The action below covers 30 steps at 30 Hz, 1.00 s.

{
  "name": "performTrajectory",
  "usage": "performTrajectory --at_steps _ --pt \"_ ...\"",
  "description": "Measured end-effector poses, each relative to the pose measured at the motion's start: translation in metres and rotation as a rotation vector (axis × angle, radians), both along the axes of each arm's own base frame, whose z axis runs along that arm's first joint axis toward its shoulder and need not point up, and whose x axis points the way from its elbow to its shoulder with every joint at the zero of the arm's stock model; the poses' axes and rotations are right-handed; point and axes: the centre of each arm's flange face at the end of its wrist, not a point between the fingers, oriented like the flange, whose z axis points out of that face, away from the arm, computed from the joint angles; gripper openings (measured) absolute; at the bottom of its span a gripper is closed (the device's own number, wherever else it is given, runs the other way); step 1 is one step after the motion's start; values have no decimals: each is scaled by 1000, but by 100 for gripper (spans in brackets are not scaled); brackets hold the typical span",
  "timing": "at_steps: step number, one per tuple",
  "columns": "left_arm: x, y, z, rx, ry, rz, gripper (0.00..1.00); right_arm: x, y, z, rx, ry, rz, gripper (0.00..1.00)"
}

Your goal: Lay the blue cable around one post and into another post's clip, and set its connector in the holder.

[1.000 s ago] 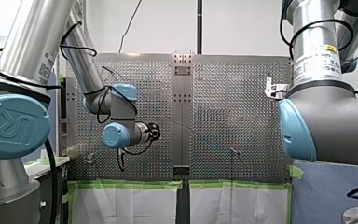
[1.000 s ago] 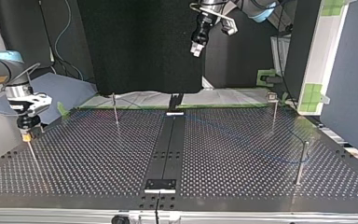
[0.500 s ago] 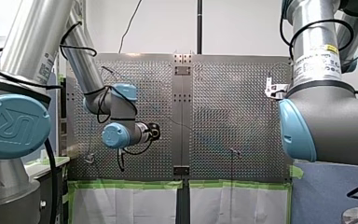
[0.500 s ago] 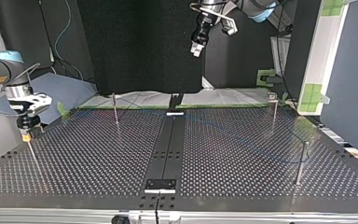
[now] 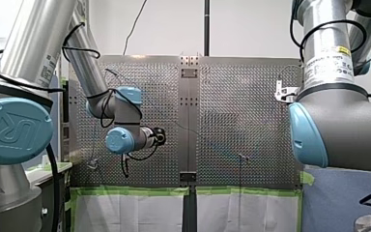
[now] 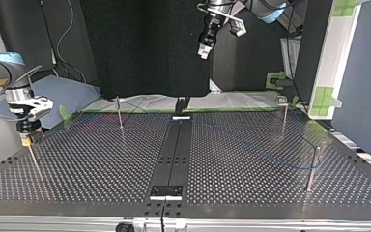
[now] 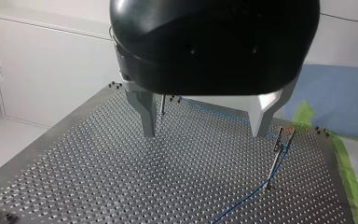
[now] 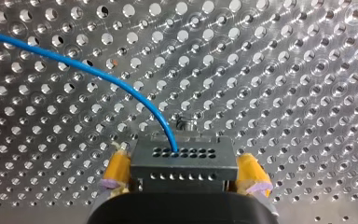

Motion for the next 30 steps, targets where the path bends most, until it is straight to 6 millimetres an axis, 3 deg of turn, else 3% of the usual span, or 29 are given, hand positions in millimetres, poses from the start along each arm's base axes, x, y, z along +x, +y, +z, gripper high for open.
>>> performTrajectory --at_steps 30 --pt "0 1 -1 3 4 5 98 -5 -2 0 0 2 -48 98"
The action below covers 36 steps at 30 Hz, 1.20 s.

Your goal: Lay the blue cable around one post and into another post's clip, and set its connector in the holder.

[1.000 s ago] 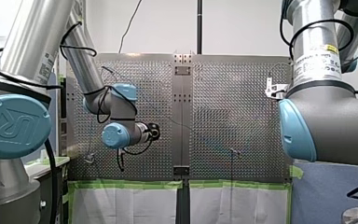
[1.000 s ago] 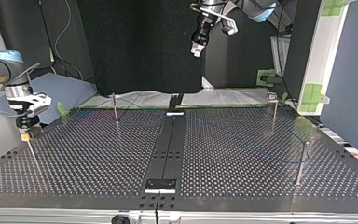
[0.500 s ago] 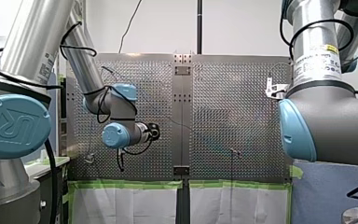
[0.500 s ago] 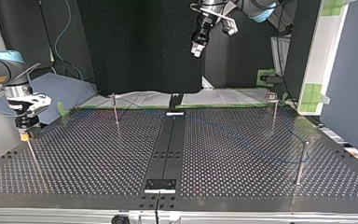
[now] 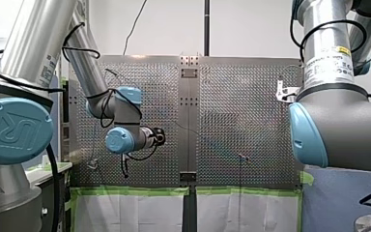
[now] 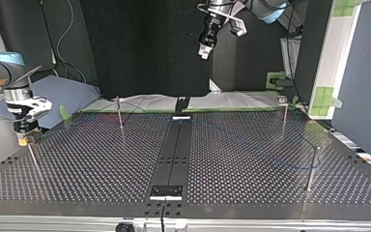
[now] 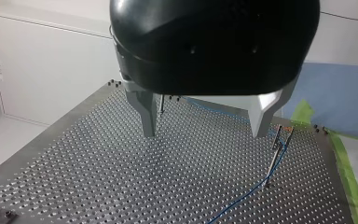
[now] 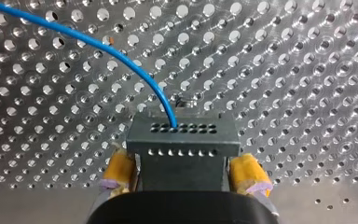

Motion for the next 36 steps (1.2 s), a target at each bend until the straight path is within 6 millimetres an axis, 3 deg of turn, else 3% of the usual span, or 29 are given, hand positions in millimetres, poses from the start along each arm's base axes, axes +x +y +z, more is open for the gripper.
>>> performTrajectory --at_steps 36 --pt "3 3 0 3 2 9 98 -22 -3 -2 13 1 -209 98"
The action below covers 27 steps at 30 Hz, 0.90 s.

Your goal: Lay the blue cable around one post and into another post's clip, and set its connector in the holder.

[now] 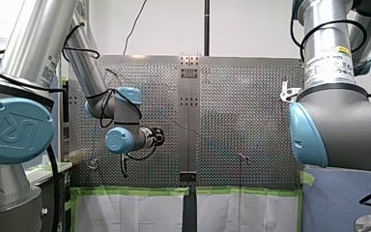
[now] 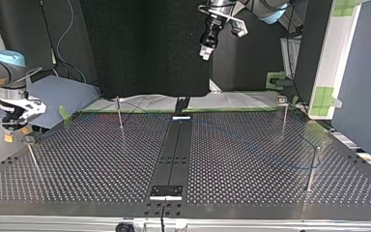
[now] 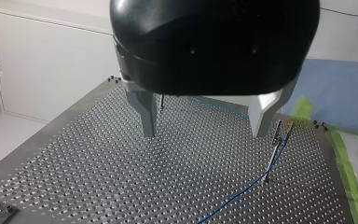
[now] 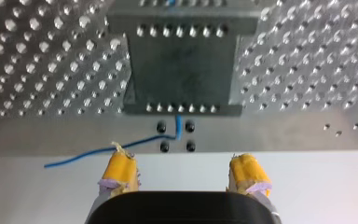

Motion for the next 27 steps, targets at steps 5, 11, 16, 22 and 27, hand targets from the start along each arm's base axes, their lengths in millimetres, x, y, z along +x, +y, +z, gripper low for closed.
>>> performTrajectory --at_steps 5,11,16,22,27 --pt "0 0 0 2 1 2 98 -4 4 -6 16 -1 -40 98" --pt "0 1 -1 10 5 5 98 -5 13 -23 43 -2 -59 98" --pt "1 2 -1 12 6 7 98 -5 24 -29 40 -3 -64 98" --pt "0 2 -1 13 7 6 98 -2 39 -32 26 -8 -65 98" --pt "0 2 -1 17 8 7 98 3 49 -44 25 -11 -58 98"
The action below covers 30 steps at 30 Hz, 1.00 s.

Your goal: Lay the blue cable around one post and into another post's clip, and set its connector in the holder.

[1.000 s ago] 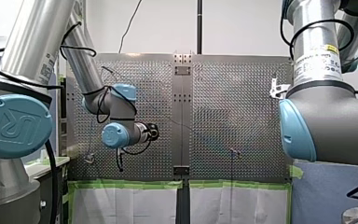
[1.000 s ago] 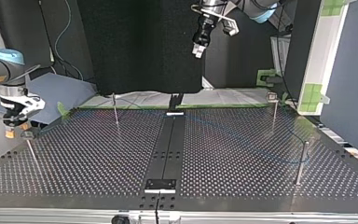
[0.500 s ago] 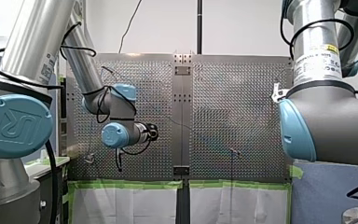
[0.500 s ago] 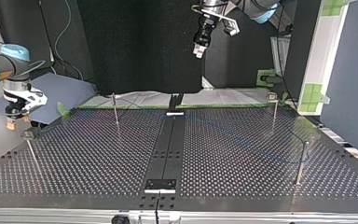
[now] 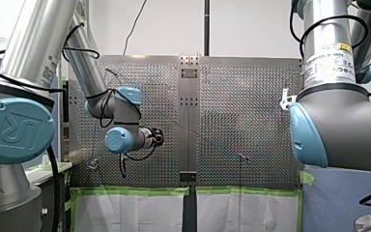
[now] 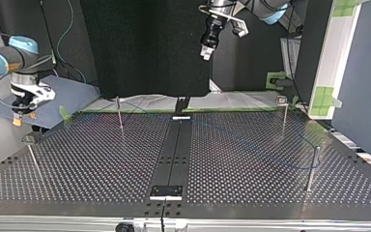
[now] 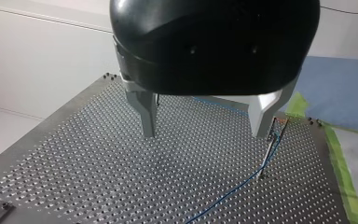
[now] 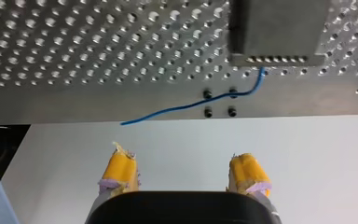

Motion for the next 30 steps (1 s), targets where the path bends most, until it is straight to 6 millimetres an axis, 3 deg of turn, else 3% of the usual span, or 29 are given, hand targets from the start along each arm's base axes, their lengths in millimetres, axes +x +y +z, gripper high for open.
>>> performTrajectory --at_steps 5,15,30 --pt "0 0 0 4 0 -1 98 15 11 -12 3 7 25 98" --pt "-1 0 0 5 2 -1 98 63 48 -44 56 93 48 98" --pt "0 1 -1 7 3 1 98 126 75 -46 45 207 57 98"
